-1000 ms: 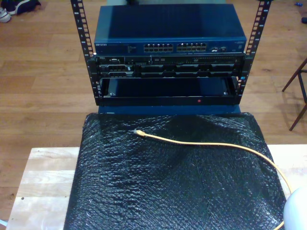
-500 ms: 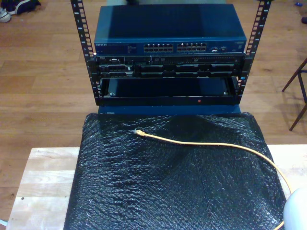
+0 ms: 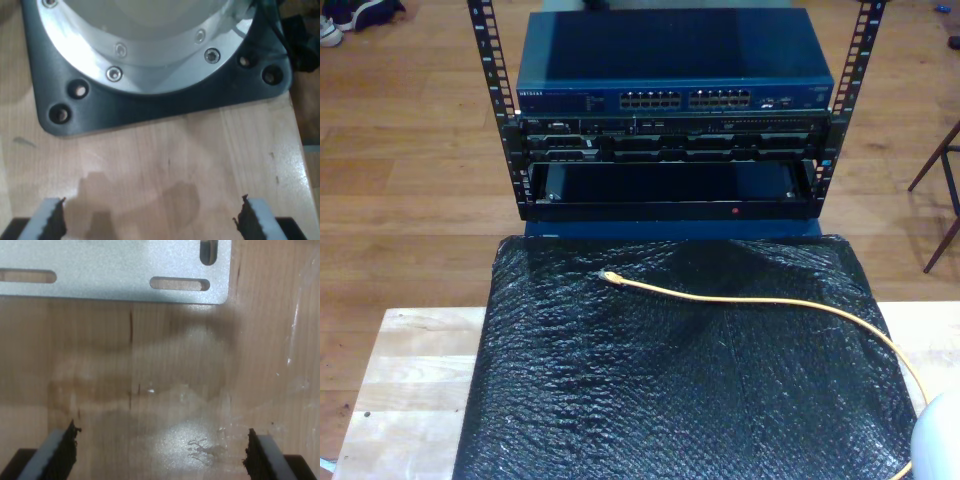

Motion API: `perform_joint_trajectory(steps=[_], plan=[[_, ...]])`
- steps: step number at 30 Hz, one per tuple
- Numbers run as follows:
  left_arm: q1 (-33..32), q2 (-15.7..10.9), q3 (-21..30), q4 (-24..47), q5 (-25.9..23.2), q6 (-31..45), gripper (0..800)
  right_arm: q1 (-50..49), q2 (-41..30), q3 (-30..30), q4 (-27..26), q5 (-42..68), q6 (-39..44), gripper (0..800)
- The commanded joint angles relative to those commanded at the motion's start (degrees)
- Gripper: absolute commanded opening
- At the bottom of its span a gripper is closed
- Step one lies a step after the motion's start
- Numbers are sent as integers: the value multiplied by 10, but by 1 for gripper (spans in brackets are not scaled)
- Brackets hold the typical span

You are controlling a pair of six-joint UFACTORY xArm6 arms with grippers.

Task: Grab the cable and plug it in

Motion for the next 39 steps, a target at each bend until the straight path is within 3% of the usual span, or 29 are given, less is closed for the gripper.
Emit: perform_joint_trajectory(steps=[3,9,18,27,34,39], plan=[[2,-6,-15,1,16,-1,800,0,-7,-4,-1,2,0,799],[5,-4,-72,0,126,-3,800,0,-18,-4,-1,6,2,799],[4,-4,-76,0,135,-3,800,0,-25,-30,4,42,4,799],[3,-5,-104,0,157,-4,800,1,-25,-138,4,193,62,799],[-4,-5,-136,0,200,-25,800,14,-19,-200,12,234,155,799],[-54,-5,-160,-1,238,-76,800,58,-4,-227,61,243,223,799]])
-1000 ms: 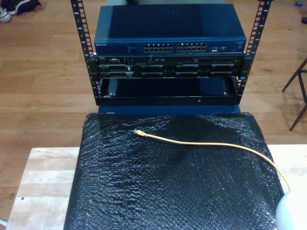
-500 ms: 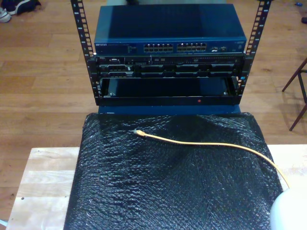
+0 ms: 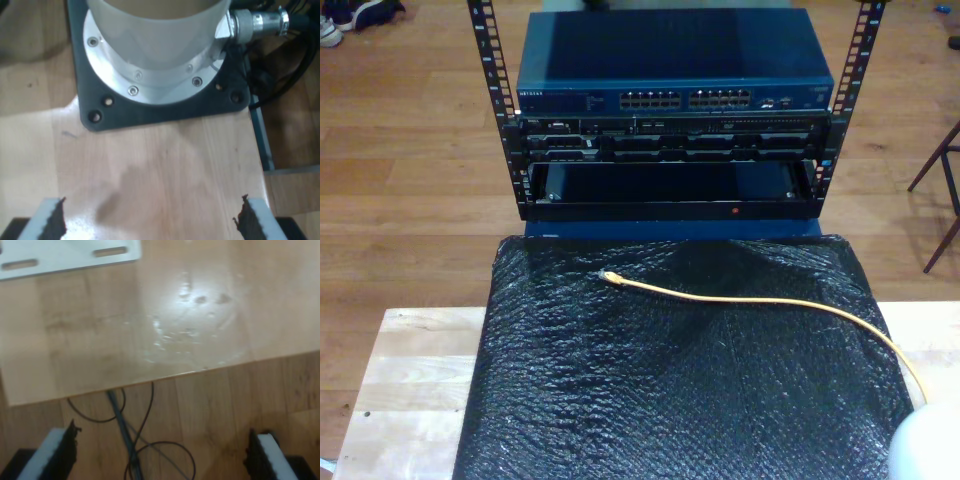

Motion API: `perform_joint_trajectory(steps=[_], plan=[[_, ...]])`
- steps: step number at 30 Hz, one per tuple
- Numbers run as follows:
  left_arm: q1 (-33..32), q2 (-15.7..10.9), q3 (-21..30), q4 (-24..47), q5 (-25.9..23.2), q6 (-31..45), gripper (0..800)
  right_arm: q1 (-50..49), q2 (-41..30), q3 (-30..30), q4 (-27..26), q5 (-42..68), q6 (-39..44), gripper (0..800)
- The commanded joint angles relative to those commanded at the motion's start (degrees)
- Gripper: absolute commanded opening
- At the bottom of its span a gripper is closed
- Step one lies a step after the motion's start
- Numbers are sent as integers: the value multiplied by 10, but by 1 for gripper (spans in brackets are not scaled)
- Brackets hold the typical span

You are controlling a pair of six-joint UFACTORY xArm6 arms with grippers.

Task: Grab the cable and plug it in

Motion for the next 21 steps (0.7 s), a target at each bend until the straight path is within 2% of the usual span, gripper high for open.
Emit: perform_joint_trajectory(steps=[5,11,16,21], plan=[[-72,2,-26,-13,21,-80,800,76,40,-49,7,-1,105,799],[-177,9,-51,-40,26,-162,800,165,128,-146,7,1,230,799],[-282,49,-75,-43,26,-260,800,252,226,-236,7,1,341,799],[-338,79,-96,-45,25,-331,800,312,285,-298,8,2,410,799]])
